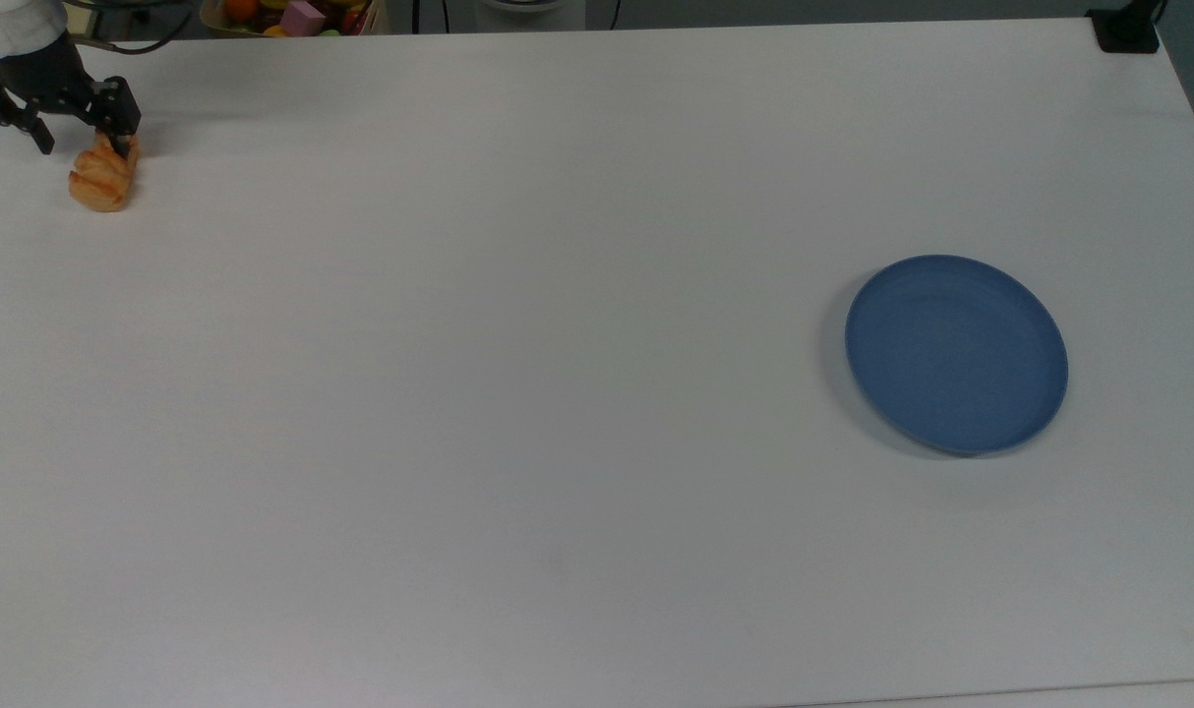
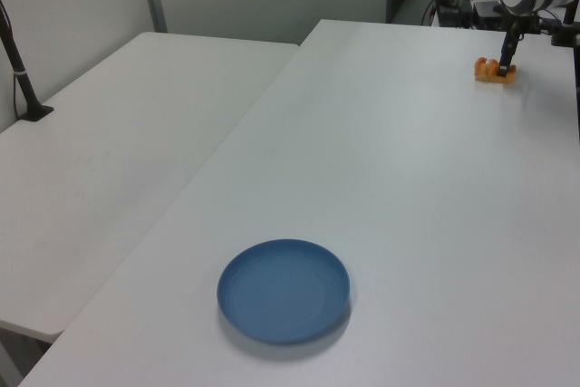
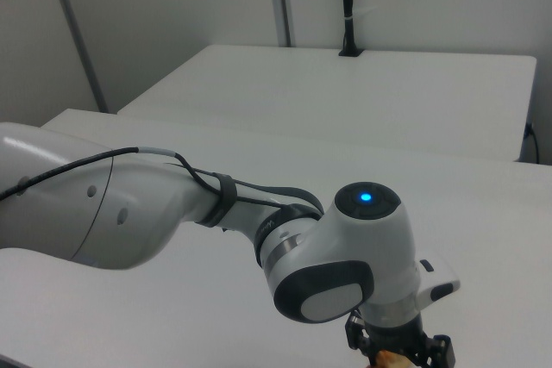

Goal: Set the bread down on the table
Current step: 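Lower the bread roll onto the table and open the gripper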

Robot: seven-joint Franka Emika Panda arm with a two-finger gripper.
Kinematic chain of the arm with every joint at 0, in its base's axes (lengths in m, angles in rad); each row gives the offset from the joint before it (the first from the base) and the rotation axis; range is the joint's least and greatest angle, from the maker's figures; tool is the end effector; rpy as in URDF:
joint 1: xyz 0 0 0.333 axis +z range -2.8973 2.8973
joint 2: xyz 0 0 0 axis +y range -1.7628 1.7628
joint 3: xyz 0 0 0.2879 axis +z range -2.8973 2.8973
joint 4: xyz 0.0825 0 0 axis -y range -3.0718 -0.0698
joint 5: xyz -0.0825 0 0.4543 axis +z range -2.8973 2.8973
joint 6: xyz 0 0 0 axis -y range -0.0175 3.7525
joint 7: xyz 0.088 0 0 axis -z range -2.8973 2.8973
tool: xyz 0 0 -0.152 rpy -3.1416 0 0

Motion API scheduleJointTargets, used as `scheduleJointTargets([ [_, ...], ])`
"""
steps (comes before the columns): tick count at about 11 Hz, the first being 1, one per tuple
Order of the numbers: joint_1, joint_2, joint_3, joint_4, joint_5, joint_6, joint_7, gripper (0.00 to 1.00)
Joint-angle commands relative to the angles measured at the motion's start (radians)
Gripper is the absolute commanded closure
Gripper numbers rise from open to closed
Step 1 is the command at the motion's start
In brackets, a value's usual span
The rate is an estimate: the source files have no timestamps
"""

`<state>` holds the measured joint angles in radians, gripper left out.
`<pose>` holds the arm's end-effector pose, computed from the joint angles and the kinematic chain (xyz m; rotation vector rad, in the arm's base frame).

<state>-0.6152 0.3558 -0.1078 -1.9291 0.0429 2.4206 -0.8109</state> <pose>0.5129 -0.4511 0.2016 3.0360 0.1016 0.1445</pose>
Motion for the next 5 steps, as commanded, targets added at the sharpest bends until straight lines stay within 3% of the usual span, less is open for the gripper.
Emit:
scheduleJointTargets([
  [1,-0.003,0.005,0.010,0.002,0.054,-0.008,-0.024,0.00],
  [5,-0.018,-0.001,0.010,0.004,0.116,-0.011,-0.036,0.00],
])
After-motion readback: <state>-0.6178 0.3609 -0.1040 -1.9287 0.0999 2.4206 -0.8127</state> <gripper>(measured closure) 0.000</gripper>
